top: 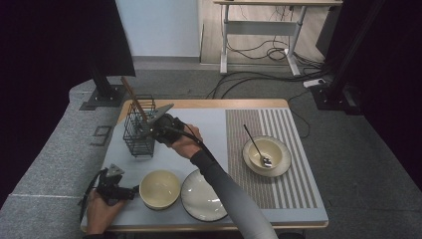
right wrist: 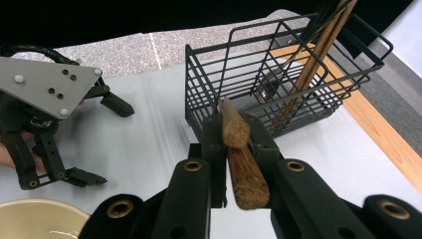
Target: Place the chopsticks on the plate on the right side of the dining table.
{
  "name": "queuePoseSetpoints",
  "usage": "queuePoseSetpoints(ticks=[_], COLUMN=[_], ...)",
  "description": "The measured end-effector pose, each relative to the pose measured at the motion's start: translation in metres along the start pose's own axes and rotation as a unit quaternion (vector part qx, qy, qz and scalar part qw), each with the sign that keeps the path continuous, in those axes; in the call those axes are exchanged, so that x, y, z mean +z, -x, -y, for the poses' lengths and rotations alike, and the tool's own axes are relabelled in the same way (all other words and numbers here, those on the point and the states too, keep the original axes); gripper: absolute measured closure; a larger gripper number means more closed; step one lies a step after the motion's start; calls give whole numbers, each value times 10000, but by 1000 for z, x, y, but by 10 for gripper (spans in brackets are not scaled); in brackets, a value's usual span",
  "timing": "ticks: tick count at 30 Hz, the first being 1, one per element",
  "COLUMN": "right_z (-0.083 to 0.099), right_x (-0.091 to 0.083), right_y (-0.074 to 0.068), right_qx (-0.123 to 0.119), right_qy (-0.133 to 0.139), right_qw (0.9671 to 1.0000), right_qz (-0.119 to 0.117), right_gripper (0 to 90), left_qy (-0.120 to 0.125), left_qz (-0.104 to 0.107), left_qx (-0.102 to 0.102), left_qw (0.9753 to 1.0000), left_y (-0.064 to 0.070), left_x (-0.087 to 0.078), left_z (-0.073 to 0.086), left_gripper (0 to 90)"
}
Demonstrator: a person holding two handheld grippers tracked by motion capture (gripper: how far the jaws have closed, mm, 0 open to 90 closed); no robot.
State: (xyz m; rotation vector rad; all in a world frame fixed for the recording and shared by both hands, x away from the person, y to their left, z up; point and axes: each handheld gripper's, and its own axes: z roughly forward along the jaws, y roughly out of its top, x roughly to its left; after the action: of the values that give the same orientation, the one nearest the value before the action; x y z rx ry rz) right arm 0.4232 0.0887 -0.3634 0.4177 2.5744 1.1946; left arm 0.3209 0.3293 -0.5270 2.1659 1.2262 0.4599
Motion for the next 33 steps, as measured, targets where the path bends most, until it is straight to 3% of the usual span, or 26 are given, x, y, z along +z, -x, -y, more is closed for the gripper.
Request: queuePoseSetpoints(ticks=[12,33], right_z=[-3,-9], right_x=[-8,-60], right_y=[-1,7], right_qx=[-72,96], right_qy=[-10,167], right_qw=[9999,9998], right_qz=[104,-55], right_gripper=[833,833], left_qy=[-4,6], left_qz=[-1,5], left_qx=[3,-3], left_qw=[10000,10000], left_y=[0,0], left_x=[0,0], left_z=[0,0], left_gripper=[0,0])
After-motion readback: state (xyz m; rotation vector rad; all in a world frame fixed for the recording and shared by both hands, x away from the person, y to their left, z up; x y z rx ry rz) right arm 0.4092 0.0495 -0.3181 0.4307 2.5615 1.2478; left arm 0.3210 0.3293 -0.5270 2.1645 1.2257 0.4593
